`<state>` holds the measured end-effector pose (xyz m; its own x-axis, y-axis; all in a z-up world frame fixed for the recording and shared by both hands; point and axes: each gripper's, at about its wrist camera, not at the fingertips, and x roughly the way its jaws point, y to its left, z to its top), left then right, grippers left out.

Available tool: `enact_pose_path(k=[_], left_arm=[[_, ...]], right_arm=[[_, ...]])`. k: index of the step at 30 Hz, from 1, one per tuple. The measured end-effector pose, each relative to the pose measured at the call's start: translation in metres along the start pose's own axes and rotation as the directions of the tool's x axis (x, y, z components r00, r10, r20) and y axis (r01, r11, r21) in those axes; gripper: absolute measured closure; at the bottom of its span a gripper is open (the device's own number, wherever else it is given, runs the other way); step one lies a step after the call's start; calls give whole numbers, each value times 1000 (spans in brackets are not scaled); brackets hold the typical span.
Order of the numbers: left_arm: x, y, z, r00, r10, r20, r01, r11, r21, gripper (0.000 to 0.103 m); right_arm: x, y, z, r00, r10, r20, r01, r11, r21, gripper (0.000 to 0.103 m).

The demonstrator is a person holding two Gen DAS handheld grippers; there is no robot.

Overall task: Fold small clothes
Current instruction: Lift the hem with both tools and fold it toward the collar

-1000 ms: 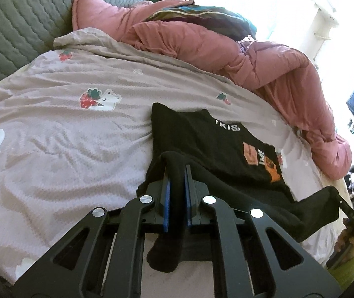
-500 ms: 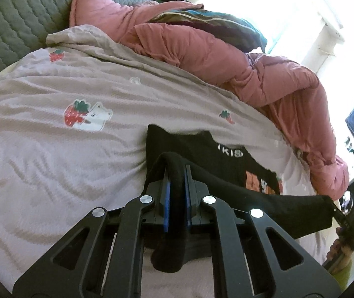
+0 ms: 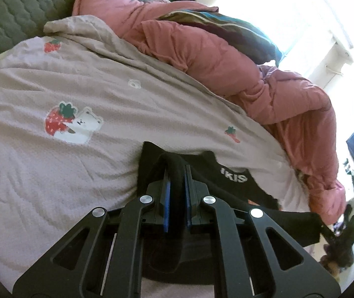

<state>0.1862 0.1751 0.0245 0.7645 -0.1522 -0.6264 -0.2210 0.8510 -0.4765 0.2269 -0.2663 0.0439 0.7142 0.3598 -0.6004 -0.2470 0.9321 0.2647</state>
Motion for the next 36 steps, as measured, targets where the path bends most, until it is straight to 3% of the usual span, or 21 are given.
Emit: enact_pose_path(k=[10, 15, 17, 21, 27, 29, 34, 36], left_arm=[[38, 25, -13, 998, 54, -44, -54, 999, -6, 100], [40, 30, -16, 998, 38, -54, -38, 999, 4, 98], [34, 31, -15, 999, 44, -31, -44, 999, 6, 85], [20, 33, -13, 998, 62, 9, -63, 998, 15, 83], [2, 16, -20, 997, 64, 35, -67, 995, 76, 80], [-3, 5, -26, 998, 49, 34, -52, 992, 111, 73], [-8, -25, -51, 999, 35, 14, -37, 972, 234, 73], [-5, -35, -64, 999, 32, -25, -23, 959, 281, 73]], right_arm=[[41, -10, -9, 996, -50, -73, 54, 998, 46, 94], [55, -13, -19, 989, -86, -118, 92, 994, 50, 79], [54, -14, -22, 988, -99, -117, 107, 992, 63, 53], [39, -15, -22, 989, -127, -75, 132, 989, 65, 53], [15, 8, -30, 995, -93, -36, 93, 996, -17, 53], [9, 20, -36, 997, -64, -45, 62, 997, -50, 53], [5, 49, -52, 995, 6, -95, -20, 990, -139, 54], [6, 60, -58, 993, 27, -118, -46, 985, -165, 61]])
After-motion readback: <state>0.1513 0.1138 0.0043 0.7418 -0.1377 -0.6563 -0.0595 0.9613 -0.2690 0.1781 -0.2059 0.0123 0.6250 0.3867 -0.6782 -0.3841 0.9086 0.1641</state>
